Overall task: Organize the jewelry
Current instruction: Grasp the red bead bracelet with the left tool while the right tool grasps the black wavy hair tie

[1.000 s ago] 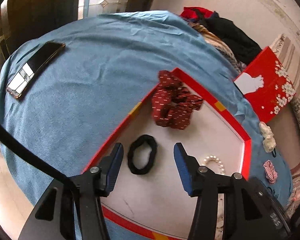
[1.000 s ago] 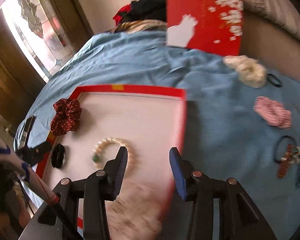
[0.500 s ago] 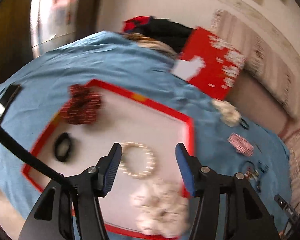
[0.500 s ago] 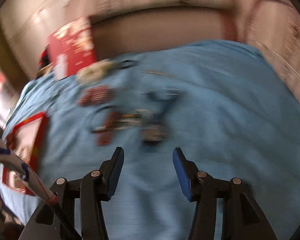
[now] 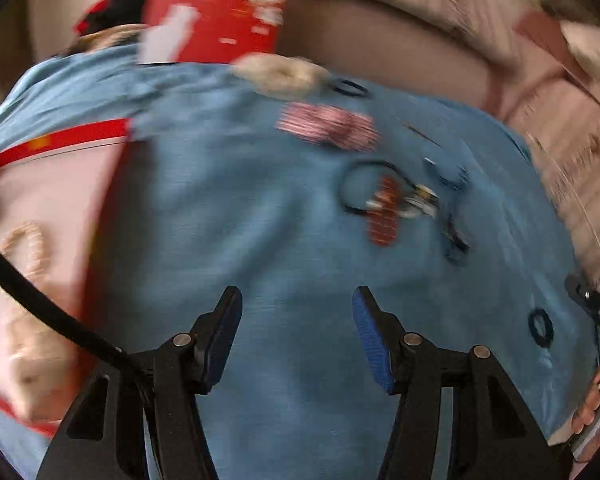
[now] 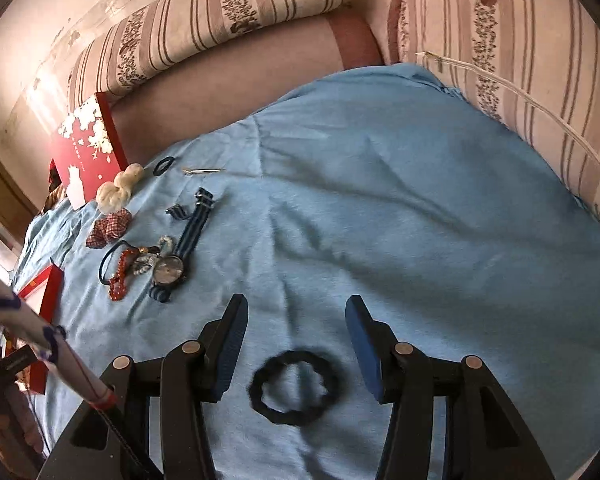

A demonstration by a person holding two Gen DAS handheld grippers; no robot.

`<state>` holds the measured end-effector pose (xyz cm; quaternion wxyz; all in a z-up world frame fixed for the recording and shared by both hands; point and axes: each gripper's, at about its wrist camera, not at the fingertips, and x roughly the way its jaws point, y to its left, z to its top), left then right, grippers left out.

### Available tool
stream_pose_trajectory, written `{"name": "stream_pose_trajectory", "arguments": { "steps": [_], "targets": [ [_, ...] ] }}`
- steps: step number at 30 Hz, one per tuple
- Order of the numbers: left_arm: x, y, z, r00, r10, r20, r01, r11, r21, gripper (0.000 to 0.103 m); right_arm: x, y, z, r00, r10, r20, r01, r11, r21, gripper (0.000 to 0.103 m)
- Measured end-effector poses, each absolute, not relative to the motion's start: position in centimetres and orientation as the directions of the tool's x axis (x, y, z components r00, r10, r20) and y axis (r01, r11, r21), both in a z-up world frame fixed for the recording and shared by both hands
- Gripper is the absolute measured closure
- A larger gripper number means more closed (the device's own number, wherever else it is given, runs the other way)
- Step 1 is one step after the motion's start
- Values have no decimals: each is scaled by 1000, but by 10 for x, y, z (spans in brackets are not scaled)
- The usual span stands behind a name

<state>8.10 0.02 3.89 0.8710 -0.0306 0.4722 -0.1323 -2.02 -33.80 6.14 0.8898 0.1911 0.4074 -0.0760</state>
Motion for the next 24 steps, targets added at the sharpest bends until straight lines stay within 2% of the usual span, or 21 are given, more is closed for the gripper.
{"name": "stream_pose_trajectory", "arguments": {
  "steps": [3,5,10,13,15,16,17,24],
  "targets": [
    [88,-38,35,533,-248,-809,272,956,-114,48,-27,-348,58,655,51,-754,295,901,317,48],
    [95,-63,35,550,-239,-800,311,948,-69,58,-30,-353,57,655,58,-753,303,893,333,48],
    [114,-109,23,596,-135,-791,370,921,121,64,-33,-359,60,674,91,-733,299,874,384,48],
    [131,-122,4,569,-68,-820,381,905,189,73,-32,-360,60,676,97,-731,296,872,390,48],
    [133,-124,3,586,-66,-808,385,900,206,77,-30,-361,58,673,110,-732,292,869,399,48],
    [135,-124,4,571,-80,-817,394,900,188,92,-29,-361,57,670,120,-732,289,867,406,48],
    [134,-122,5,548,-102,-830,395,906,149,96,-28,-362,56,667,126,-734,288,866,410,48],
    [88,-70,31,437,-325,-838,388,909,-150,96,-27,-358,55,663,126,-738,282,871,403,48]
  ]
}}
